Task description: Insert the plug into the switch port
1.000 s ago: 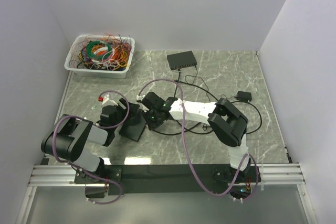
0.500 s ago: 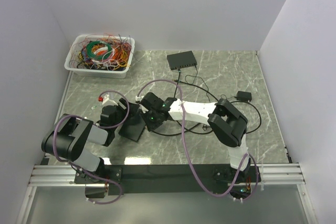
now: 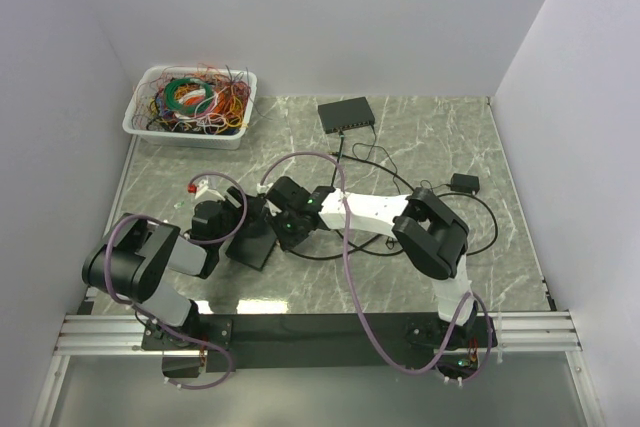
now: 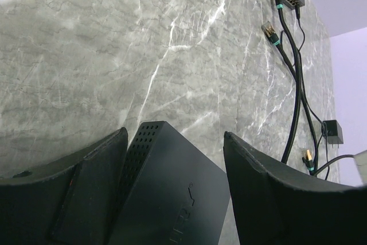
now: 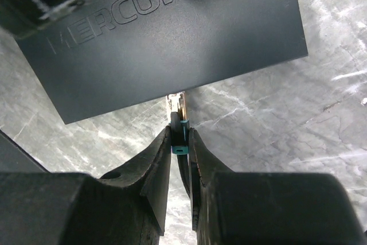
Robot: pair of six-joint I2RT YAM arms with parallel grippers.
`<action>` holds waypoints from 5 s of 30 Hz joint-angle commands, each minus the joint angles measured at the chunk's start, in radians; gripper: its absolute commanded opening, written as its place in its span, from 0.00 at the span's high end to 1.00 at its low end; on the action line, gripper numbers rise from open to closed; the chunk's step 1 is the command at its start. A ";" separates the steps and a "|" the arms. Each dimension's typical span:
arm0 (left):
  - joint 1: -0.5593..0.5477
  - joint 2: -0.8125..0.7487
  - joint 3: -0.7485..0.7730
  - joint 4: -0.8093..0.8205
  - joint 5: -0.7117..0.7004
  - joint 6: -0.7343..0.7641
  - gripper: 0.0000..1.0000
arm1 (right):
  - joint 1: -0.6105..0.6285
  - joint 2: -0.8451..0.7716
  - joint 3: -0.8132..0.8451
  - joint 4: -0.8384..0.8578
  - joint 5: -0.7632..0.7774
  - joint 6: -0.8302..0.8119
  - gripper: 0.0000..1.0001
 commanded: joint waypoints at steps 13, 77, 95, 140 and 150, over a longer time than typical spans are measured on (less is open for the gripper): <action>-0.007 0.069 0.000 -0.030 0.070 0.028 0.26 | 0.010 0.022 0.074 0.048 0.045 -0.001 1.00; -0.217 0.300 0.027 0.059 0.094 0.022 0.33 | -0.047 -0.036 0.025 0.556 0.064 -0.165 1.00; -0.302 0.357 0.096 0.054 0.222 0.092 0.35 | -0.070 -0.081 0.031 0.683 0.009 -0.210 1.00; -0.317 0.057 0.245 -0.554 -0.150 0.115 0.22 | -0.106 -0.109 -0.126 0.841 0.055 -0.102 0.59; -0.239 -0.247 0.277 -0.837 -0.281 0.145 0.08 | -0.105 -0.043 -0.032 0.824 0.009 -0.066 0.53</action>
